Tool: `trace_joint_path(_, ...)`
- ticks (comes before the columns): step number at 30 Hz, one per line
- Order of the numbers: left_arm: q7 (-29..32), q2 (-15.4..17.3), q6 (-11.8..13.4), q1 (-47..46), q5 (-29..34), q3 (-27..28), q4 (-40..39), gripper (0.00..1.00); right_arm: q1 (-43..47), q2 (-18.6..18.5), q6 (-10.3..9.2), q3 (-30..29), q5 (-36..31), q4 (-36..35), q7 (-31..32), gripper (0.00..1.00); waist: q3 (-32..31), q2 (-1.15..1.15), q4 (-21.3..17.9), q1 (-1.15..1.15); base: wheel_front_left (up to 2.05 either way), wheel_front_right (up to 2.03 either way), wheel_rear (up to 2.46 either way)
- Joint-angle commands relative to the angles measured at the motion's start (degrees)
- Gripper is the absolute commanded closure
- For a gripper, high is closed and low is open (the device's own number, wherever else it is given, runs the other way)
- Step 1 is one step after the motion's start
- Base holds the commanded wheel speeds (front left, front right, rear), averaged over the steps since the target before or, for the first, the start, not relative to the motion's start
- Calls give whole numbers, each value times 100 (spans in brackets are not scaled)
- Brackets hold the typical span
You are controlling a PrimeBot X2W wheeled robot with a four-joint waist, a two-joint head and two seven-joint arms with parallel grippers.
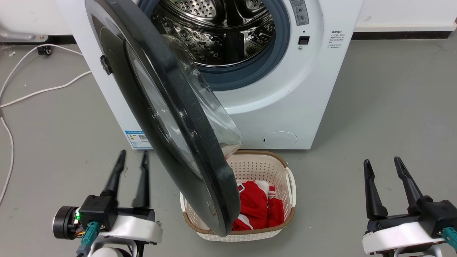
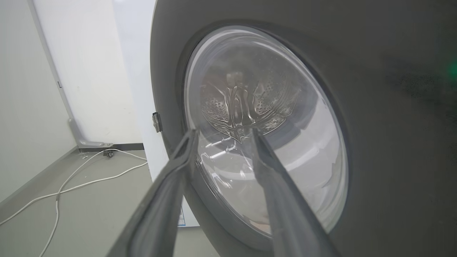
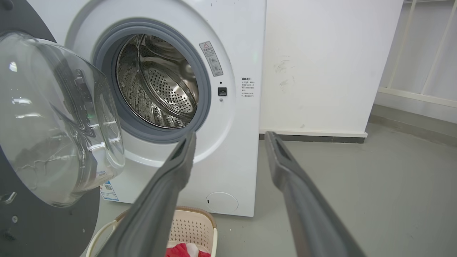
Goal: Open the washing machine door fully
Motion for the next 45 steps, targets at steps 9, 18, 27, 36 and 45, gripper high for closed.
trace_joint_path(9, -13, -2, -3, -56, -97, 7, -87, 100, -61, 21, -4, -9, 65, 11, -9, 0, -17, 0, 19, 0, 0, 0, 0)
trace_joint_path(18, -12, -2, 56, -306, -155, 44, -883, 100, -56, 21, -4, -32, 81, 35, -9, 0, -37, 0, 57, 0, 0, 0, 0)
trace_joint_path(27, -12, -2, 116, -609, 6, -15, -2353, 100, -93, 20, -4, -36, 111, 86, -9, 0, -45, 0, 68, 0, 0, 0, 0)
trace_joint_path(36, -11, -2, 42, -716, 87, -647, -3451, 100, -67, 20, -4, -17, 158, 105, -9, 0, -49, 0, -3, 0, 0, 0, 0)
trace_joint_path(45, -10, 21, -182, -431, -109, -2089, -3219, 100, -39, 20, -4, -33, 181, 121, -9, 0, -30, 0, 15, 0, 0, 0, 0)
